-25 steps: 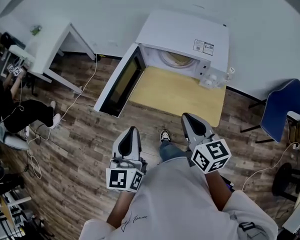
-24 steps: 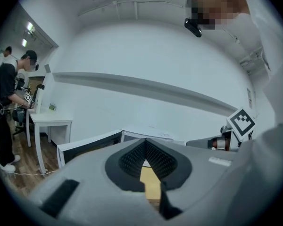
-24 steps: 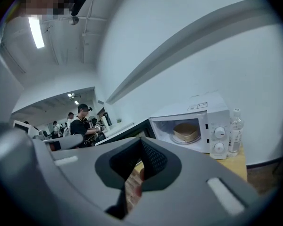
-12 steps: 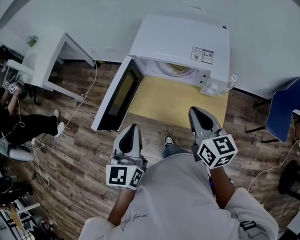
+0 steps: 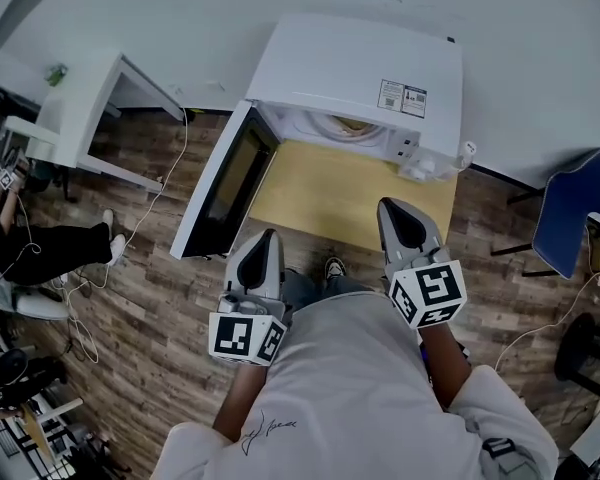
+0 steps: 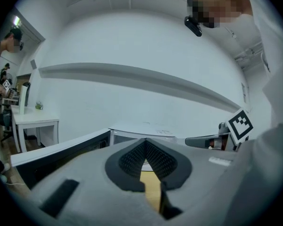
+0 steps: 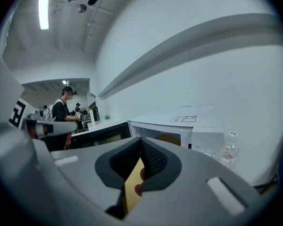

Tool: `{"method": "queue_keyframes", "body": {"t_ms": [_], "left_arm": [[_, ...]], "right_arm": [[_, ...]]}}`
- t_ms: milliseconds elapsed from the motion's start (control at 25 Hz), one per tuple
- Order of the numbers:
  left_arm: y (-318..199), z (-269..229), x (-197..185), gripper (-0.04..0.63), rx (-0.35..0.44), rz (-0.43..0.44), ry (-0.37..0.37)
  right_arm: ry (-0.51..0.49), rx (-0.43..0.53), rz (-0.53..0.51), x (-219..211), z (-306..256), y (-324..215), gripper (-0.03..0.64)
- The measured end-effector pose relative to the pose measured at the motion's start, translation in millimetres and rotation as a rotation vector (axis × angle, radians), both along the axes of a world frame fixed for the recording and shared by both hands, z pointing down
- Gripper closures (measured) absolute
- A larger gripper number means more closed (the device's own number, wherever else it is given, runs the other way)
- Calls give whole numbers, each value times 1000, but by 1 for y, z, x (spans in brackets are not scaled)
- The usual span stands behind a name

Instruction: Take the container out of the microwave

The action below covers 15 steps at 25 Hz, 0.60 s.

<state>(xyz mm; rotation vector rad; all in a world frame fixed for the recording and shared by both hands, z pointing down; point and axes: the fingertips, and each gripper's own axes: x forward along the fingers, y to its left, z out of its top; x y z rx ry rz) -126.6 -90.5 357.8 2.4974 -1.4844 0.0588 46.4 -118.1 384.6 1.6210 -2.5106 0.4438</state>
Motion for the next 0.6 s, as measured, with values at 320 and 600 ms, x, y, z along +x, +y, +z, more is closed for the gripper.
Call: {"method": "queue_keyframes", "body": {"t_ms": [320,600], "left_arm": [[-4,12,21,595,-32,93,0],[-19,17,18,595,-51,122,18]], "right_arm": [[103,12,-42,-8,12,-8,603],[137,46,-12,-10,11,-30,603]]}}
